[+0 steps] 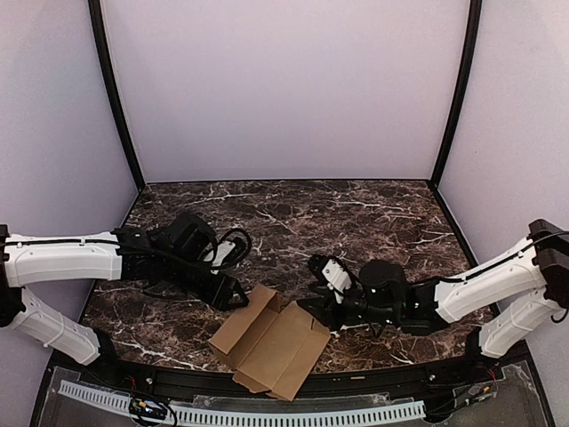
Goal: Fold the paper box
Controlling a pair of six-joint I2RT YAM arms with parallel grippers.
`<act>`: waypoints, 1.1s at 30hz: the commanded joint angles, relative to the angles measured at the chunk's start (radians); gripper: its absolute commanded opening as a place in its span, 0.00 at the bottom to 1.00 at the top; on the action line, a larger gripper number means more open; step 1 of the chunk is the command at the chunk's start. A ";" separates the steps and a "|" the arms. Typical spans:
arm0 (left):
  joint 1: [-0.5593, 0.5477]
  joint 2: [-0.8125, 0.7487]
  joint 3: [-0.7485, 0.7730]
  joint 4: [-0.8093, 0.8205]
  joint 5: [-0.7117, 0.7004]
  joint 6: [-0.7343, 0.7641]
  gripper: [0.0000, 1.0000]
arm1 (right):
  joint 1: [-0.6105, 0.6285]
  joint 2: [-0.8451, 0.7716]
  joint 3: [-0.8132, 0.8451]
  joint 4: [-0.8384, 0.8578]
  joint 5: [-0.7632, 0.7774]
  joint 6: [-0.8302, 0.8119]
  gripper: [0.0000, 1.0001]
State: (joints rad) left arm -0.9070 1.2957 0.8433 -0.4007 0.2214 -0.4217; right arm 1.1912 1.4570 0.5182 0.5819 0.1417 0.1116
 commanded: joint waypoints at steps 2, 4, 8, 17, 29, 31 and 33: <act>0.003 0.021 -0.016 -0.017 0.034 0.008 0.56 | -0.019 -0.170 -0.050 -0.315 -0.008 0.216 0.47; 0.003 0.024 -0.017 -0.014 0.041 0.011 0.57 | -0.038 -0.236 -0.060 -0.392 -0.049 0.300 0.48; 0.002 0.039 -0.018 -0.009 0.068 0.010 0.57 | -0.058 -0.347 -0.085 -0.513 -0.195 0.461 0.49; 0.004 0.053 -0.054 0.018 0.096 -0.002 0.58 | 0.076 -0.382 -0.121 -0.590 -0.255 0.817 0.52; 0.003 0.052 -0.099 0.070 0.115 -0.041 0.55 | 0.143 -0.139 -0.137 -0.333 -0.248 1.030 0.53; 0.003 0.047 -0.104 0.074 0.116 -0.044 0.54 | 0.143 -0.086 -0.108 -0.313 -0.250 1.022 0.53; 0.003 0.043 -0.106 0.076 0.117 -0.048 0.54 | 0.141 -0.046 -0.076 -0.308 -0.254 0.997 0.53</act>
State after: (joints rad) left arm -0.9070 1.3468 0.7677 -0.2981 0.3363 -0.4606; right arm 1.3270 1.3426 0.3870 0.2039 -0.1081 1.1019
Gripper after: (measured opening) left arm 0.545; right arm 0.533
